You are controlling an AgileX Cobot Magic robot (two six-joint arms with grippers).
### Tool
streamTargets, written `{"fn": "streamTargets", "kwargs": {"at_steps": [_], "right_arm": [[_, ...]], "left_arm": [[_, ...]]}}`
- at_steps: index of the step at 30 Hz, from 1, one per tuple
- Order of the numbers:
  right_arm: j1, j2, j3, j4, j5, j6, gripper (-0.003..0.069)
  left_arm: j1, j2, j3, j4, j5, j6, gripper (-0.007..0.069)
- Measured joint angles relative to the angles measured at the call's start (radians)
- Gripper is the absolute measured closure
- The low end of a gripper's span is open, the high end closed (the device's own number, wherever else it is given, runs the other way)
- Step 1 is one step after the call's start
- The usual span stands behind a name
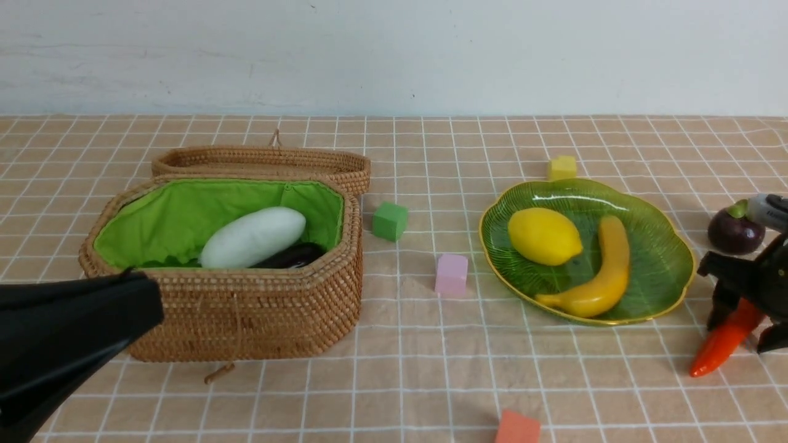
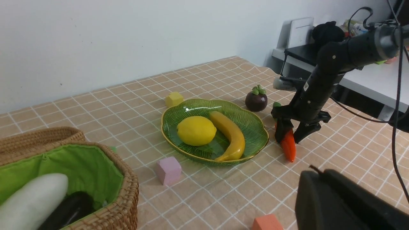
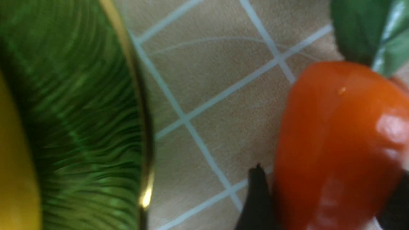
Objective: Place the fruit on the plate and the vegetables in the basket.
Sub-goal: Use the right arm to grab a carrot and put it into the left basket
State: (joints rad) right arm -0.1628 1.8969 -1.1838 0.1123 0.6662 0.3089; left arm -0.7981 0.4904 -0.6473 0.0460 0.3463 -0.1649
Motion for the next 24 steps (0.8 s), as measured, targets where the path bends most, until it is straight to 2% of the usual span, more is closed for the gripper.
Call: {"fn": "streamTargets", "kwargs": {"at_steps": [2,4,11,15,16,18,19,21,23,24], "right_arm": [[0.0,0.0,0.0,-0.001,0.002,-0.02,0.0241],[0.0,-0.002,0.0,-0.003,0.027,-0.071,0.0347],[0.031,-0.157,-0.025,0.027,0.232,-0.135,0.0342],[0.222,-0.274,-0.153,0.157,0.28,-0.346,0.0342],[0.313,-0.274,-0.219,0.212,0.276,-0.443,0.0342],[0.392,-0.259,-0.27,0.267,0.265,-0.525,0.0342],[0.482,-0.227,-0.346,0.326,0.244,-0.618,0.0342],[0.586,-0.167,-0.46,0.383,0.205,-0.73,0.0342],[0.681,-0.084,-0.577,0.42,0.165,-0.847,0.0342],[0.697,-0.066,-0.599,0.425,0.157,-0.87,0.0342]], "left_arm": [[0.0,0.0,0.0,0.0,0.001,0.0,0.0638],[0.0,0.0,0.0,0.0,0.004,0.0,0.0638],[0.0,0.0,0.0,0.051,0.065,-0.011,0.0638],[0.0,0.0,0.0,0.154,0.159,-0.128,0.0638],[0.0,0.0,0.0,0.199,0.184,-0.186,0.0638],[0.0,0.0,0.0,0.248,0.206,-0.252,0.0638],[0.0,0.0,0.0,0.31,0.245,-0.349,0.0638],[0.0,0.0,0.0,0.394,0.29,-0.457,0.0638],[0.0,0.0,0.0,0.464,0.329,-0.555,0.0638],[0.0,0.0,0.0,0.47,0.336,-0.563,0.0638]]}}
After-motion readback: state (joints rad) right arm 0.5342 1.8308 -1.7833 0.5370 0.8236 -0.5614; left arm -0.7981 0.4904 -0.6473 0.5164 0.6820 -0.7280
